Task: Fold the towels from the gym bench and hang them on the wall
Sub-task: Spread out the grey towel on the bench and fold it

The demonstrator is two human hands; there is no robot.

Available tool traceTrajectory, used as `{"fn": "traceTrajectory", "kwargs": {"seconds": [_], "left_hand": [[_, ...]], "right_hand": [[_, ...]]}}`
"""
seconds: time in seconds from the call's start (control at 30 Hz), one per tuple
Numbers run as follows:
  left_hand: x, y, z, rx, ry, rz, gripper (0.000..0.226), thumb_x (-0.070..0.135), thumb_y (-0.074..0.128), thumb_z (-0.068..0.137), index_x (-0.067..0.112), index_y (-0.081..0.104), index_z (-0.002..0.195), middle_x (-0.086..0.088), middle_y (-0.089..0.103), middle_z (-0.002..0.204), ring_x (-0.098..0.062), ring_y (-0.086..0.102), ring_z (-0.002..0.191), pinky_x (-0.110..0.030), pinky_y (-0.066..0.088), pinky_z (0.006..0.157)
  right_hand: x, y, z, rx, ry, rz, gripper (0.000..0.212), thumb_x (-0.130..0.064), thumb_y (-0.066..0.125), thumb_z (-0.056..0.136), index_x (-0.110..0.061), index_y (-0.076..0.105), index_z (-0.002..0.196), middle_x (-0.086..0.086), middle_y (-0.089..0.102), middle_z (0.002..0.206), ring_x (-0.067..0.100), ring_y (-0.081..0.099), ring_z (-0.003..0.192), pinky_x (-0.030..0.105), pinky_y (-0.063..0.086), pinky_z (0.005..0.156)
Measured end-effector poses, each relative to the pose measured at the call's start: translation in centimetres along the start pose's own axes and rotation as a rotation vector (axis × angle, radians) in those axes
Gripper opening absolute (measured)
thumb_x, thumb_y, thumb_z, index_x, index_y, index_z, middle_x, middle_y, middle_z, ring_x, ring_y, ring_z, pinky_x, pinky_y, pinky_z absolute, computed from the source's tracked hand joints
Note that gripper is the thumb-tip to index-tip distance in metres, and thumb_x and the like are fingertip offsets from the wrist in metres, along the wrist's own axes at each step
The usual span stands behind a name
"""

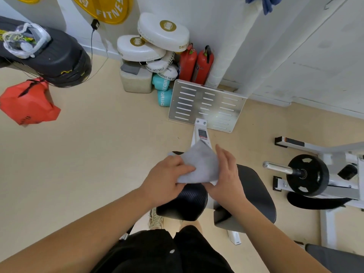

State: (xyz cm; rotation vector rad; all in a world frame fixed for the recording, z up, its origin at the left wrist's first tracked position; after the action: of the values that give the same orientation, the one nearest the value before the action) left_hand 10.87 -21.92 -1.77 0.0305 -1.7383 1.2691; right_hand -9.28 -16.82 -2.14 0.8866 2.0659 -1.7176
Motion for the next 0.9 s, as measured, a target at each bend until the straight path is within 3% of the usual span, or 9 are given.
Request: {"fn": "traceTrajectory", "kwargs": {"seconds": [0.07,0.13,0.2,0.27,0.37,0.5,0.6,0.8,0.9], "left_hand": [[-0.7,3.3,-1.8,-0.071,0.053,0.109,0.042,0.017,0.069,0.084,0.024,0.067,0.125,-0.001,0.058,0.101,-0.021,0.056,0.089,-0.030,0.049,0.074],[-1.4,5.5,-3.9,-0.168,-0.014,0.141,0.038,0.019,0.067,0.087,0.024,0.064,0.125,-0.001,0.058,0.106,-0.022,0.059,0.093,-0.037,0.056,0.077],[-2.2,6.5,-5.5,-0.221,-0.057,0.164,0.039,0.021,0.064,0.089,0.027,0.060,0.127,0.001,0.057,0.118,-0.021,0.058,0.104,-0.037,0.055,0.088],[-2.6,6.5,-6.1,-0.230,-0.100,0.103,0.042,0.021,0.061,0.091,0.028,0.058,0.132,0.005,0.054,0.130,-0.017,0.053,0.113,-0.031,0.049,0.097],[-2.8,5.4,-5.7,-0.207,-0.149,0.017,0.040,0.025,0.058,0.089,0.031,0.061,0.129,0.011,0.056,0.134,-0.011,0.052,0.112,-0.025,0.047,0.095],[-3.4,3.6,-5.0,-0.282,-0.400,-0.114,0.028,0.031,0.059,0.093,0.035,0.059,0.120,0.012,0.063,0.107,-0.008,0.056,0.095,-0.021,0.050,0.078],[-4.2,3.5,-4.5,-0.286,-0.592,-0.265,0.028,0.035,0.063,0.096,0.037,0.051,0.122,0.012,0.061,0.111,-0.012,0.060,0.098,-0.015,0.049,0.078],[-5.9,3.3,-2.3,-0.093,-0.801,-0.259,0.029,0.046,0.059,0.098,0.030,0.054,0.121,0.008,0.062,0.115,-0.013,0.065,0.098,-0.021,0.058,0.078],[-6.2,4.0,-1.1,-0.103,-0.885,-0.179,0.040,0.051,0.059,0.097,0.025,0.056,0.126,0.004,0.065,0.117,-0.018,0.066,0.102,-0.026,0.059,0.083]], "right_hand": [[0.2,1.6,-1.0,-0.036,-0.288,-0.325,0.072,-0.026,0.083,0.076,-0.028,0.056,0.142,0.011,0.039,0.159,0.037,0.039,0.146,0.053,0.042,0.115],[1.4,3.8,-2.5,-0.222,-0.424,-0.486,0.044,-0.025,0.084,0.073,-0.028,0.072,0.115,0.011,0.055,0.149,0.037,0.048,0.142,0.057,0.049,0.110],[2.5,5.1,-3.7,-0.383,-0.343,-0.429,0.041,-0.027,0.081,0.080,-0.029,0.069,0.119,0.003,0.058,0.143,0.028,0.053,0.137,0.049,0.052,0.108],[2.9,5.0,-4.1,-0.422,-0.190,-0.322,0.042,-0.033,0.069,0.088,-0.032,0.061,0.130,-0.006,0.047,0.143,0.018,0.045,0.135,0.036,0.049,0.110],[3.4,4.2,-3.9,-0.459,-0.032,-0.205,0.043,-0.035,0.064,0.090,-0.036,0.058,0.132,-0.016,0.046,0.133,0.006,0.040,0.125,0.024,0.042,0.108],[4.6,3.7,-3.7,-0.545,0.237,0.101,0.024,-0.032,0.065,0.094,-0.040,0.060,0.116,-0.018,0.062,0.117,0.010,0.059,0.111,0.020,0.050,0.093],[4.7,3.8,-2.6,-0.555,0.333,0.219,0.008,-0.035,0.057,0.102,-0.037,0.057,0.109,-0.012,0.063,0.108,0.015,0.062,0.103,0.020,0.053,0.085],[5.0,5.0,-0.1,-0.456,0.555,0.348,0.020,-0.044,0.044,0.108,-0.029,0.051,0.118,-0.007,0.056,0.111,0.020,0.063,0.102,0.024,0.056,0.078],[5.4,6.3,0.9,-0.450,0.587,0.280,0.019,-0.038,0.048,0.108,-0.021,0.056,0.110,-0.001,0.059,0.100,0.017,0.061,0.088,0.025,0.055,0.073]]}}
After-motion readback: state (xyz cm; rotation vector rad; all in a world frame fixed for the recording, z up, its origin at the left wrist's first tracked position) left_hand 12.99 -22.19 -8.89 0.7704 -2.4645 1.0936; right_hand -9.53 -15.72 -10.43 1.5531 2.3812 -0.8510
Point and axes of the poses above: each hand's wrist, its own z-axis towards the middle knuckle, its own y-axis out of the palm, x = y × z, the point moved 4 cm from there along z, towards the middle knuckle
